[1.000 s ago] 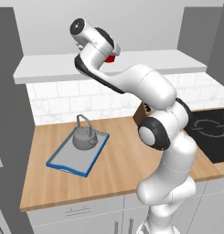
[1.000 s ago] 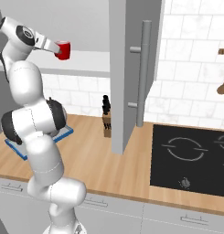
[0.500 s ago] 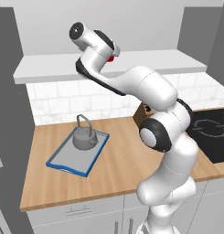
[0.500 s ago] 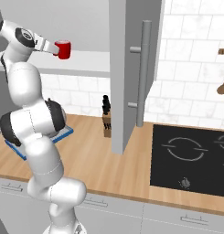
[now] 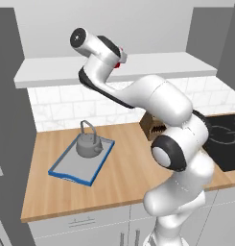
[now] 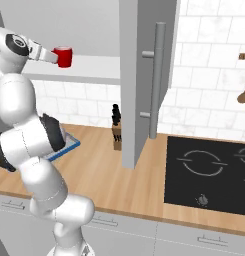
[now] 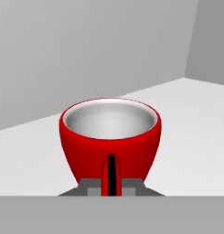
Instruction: Pick the kettle from the counter and place it on the tray. Then pick the mug from the cabinet and place it on the tray. Then close the cabinet doors.
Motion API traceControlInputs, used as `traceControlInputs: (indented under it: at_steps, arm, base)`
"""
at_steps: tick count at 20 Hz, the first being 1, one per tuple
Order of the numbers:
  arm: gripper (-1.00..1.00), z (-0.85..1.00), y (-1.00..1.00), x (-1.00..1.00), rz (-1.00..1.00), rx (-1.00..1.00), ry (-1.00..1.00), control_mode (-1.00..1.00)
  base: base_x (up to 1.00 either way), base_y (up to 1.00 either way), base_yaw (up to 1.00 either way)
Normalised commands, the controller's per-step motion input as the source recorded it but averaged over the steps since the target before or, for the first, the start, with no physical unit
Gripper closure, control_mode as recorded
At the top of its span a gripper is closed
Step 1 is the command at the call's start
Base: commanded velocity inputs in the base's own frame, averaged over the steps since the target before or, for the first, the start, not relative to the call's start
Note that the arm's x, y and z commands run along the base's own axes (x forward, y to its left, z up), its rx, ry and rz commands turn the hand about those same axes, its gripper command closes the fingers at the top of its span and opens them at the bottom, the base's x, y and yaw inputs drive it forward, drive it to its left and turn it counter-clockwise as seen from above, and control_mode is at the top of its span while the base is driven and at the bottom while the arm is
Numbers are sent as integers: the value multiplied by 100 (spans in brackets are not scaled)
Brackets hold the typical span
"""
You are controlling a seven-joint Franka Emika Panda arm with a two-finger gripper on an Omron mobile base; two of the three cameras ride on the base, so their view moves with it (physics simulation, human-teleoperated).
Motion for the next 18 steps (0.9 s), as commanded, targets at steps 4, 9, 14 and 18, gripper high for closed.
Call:
traceControlInputs:
  at_steps: [4, 9, 14, 18]
  arm:
    - [100, 0, 1, -95, 12, 0, 0, -100]
    - [100, -1, 0, -100, 30, 0, -3, -100]
    - [100, -3, 0, -100, 35, 3, -1, -100]
    - [100, -13, -1, -100, 41, 9, 0, -100]
  base:
    - [0, 0, 0]
    - [0, 0, 0]
    - [0, 0, 0]
    - [0, 0, 0]
